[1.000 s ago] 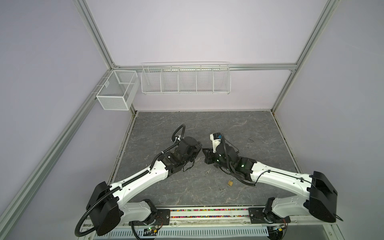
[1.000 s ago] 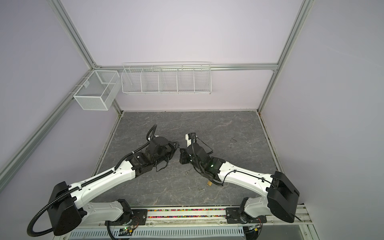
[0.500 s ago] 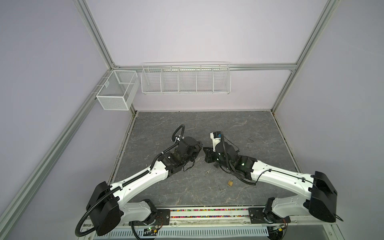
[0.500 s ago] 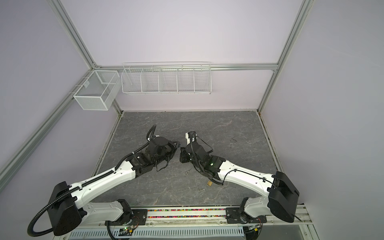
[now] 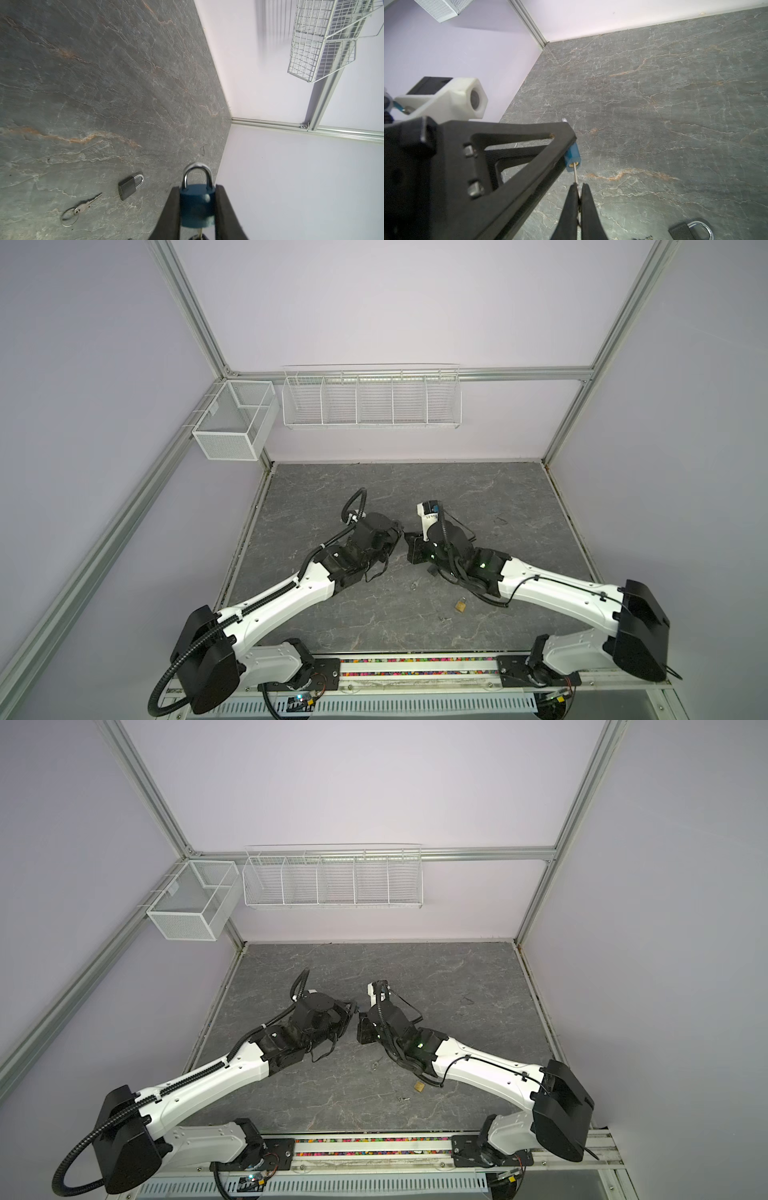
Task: Unlock with the key
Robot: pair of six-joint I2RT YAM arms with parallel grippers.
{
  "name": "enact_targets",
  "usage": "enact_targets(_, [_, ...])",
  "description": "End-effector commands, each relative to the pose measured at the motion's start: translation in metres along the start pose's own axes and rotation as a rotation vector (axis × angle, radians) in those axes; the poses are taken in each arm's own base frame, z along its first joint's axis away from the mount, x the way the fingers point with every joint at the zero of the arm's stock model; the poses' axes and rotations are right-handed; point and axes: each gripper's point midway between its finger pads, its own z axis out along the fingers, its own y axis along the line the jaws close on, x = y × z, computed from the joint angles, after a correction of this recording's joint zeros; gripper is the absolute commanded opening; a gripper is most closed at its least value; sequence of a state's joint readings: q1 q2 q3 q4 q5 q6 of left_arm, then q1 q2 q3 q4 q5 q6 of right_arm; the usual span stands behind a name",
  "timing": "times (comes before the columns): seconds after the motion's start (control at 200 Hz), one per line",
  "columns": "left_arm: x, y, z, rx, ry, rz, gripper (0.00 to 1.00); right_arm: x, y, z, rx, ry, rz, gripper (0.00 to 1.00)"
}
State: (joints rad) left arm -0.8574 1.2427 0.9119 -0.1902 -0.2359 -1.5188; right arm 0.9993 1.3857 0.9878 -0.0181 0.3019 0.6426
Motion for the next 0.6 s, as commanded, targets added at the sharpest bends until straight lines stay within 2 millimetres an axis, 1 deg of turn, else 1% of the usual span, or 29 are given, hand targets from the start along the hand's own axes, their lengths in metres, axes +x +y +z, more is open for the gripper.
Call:
enact_targets(0.0, [0.008, -0.003, -0.002, 0.014, 0.038, -0.018, 0.00, -0.020, 0.020, -0.004, -0.058, -0.055, -0.002, 0.06])
enact_targets(0.075, [0.011, -0.005, -0.002, 0.013, 0.051, -0.016, 0.00, -0.020, 0.019, -0.004, -0.055, -0.062, -0.008, 0.07])
enact_targets(0.16, [0.012, -0.001, -0.002, -0.007, 0.056, -0.025, 0.00, -0.027, 0.021, -0.008, -0.060, -0.088, -0.019, 0.06])
enact_targets(0.225, [0.013, -0.004, -0.002, 0.006, 0.065, -0.034, 0.00, -0.031, 0.024, -0.009, -0.059, -0.098, -0.048, 0.07])
enact_targets(0.315, [0.013, -0.006, -0.004, -0.021, 0.065, -0.018, 0.00, -0.032, 0.025, -0.007, -0.036, -0.099, -0.076, 0.06])
enact_targets(0.595, [0.009, -0.005, -0.003, -0.023, 0.033, -0.061, 0.00, -0.028, 0.036, -0.002, -0.083, -0.107, -0.068, 0.07])
